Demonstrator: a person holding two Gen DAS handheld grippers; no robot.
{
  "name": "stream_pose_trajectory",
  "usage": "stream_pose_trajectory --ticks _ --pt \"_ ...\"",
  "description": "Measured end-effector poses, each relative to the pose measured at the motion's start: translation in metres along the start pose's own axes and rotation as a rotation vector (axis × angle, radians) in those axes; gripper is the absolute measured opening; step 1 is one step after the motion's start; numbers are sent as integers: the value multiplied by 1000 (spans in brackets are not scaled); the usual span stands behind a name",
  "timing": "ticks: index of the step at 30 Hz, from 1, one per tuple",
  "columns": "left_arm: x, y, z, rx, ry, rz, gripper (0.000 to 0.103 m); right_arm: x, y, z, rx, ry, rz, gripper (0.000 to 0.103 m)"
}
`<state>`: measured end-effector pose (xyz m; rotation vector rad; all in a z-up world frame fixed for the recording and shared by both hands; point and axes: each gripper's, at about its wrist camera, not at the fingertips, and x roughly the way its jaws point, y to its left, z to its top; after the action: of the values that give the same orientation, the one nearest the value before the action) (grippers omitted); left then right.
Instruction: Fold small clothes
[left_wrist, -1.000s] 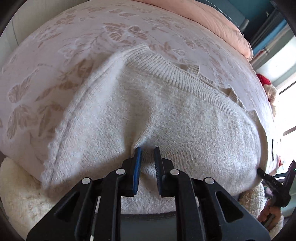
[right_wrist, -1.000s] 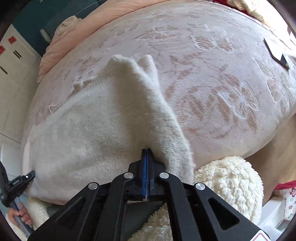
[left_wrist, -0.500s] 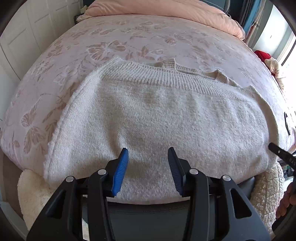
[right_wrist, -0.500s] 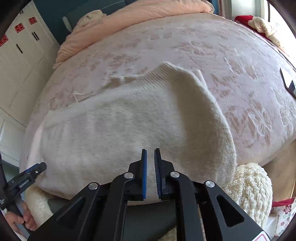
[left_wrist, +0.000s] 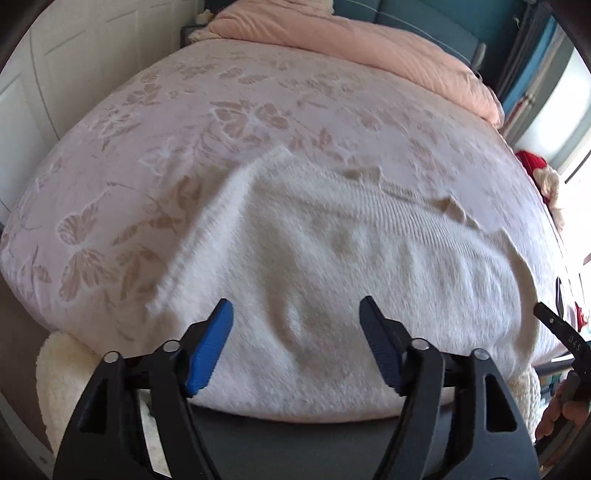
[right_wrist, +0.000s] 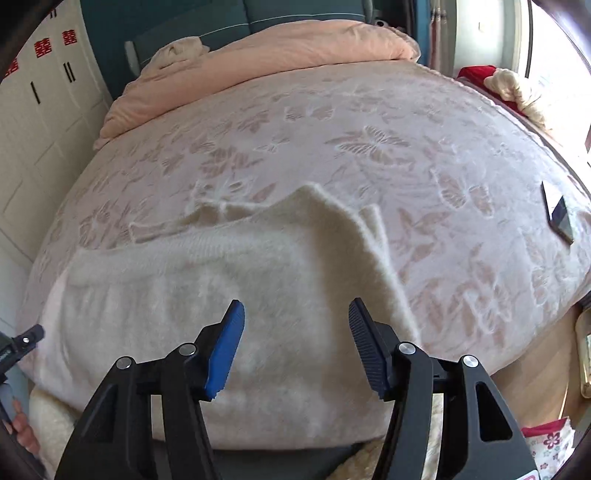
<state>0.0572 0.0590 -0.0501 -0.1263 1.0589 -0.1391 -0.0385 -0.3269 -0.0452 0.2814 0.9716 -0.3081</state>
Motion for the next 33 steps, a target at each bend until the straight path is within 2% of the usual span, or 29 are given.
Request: stream_pose_trajectory --ticks 1,4,5,6,8,9,10,11,12,14,16,18,20,21,22,23,24,25,26,27,29,30,31,33 --pt "3 7 13 -9 -10 24 74 7 -8 10 12 5 -16 58" --pt "20 22 49 -25 -21 33 74 33 -23 38 33 33 -33 63" --pt "29 25 59 -32 -12 41 75 44 -25 45 32 53 -38 71" --pt "41 27 66 -35 10 33 79 57 -25 50 35 80 -40 72" --pt "68 31 74 -50 73 22 78 81 -27 54 49 130 -52 71" --pt "79 34 75 -64 101 23 69 90 -26 51 58 157 -32 56" --pt "89 36 74 -78 121 6 43 95 -26 49 68 180 -24 41" --pt "94 38 72 -92 138 2 29 95 -27 48 76 182 -29 10" --pt "93 41 72 -115 133 -11 6 87 -28 49 89 159 -5 9" --pt "74 48 75 -169 74 -98 6 57 -33 55 134 68 74 8" --pt "48 50 84 -175 8 -132 6 25 -39 64 171 -25 135 6" --pt "32 51 96 -173 -33 -152 6 10 -46 73 215 -72 163 6" --pt "36 46 107 -139 -38 -105 6 27 -52 78 232 -44 145 7" --pt "45 42 111 -106 -33 -62 7 48 -53 77 220 2 113 7" --pt "61 38 111 -75 -9 -20 11 74 -53 73 204 69 84 8" --pt "81 36 110 -60 44 12 12 98 -54 67 196 147 50 8" --pt "98 37 105 -63 103 43 12 110 -54 62 203 188 28 8" --pt "108 36 99 -72 142 63 12 104 -52 59 215 160 37 10" --pt "104 35 95 -81 138 64 12 88 -46 59 207 107 39 15" --pt "90 33 91 -89 89 48 12 67 -38 58 184 50 24 16" --pt "56 25 83 -80 0 27 36 32 -16 52 122 -16 43 20" --pt "39 20 78 -68 -34 26 57 18 1 44 79 -33 74 20" --pt "25 13 72 -55 -70 16 62 10 16 36 35 -30 107 20" --pt "8 -10 55 8 -92 -16 63 13 51 14 -68 24 145 20"
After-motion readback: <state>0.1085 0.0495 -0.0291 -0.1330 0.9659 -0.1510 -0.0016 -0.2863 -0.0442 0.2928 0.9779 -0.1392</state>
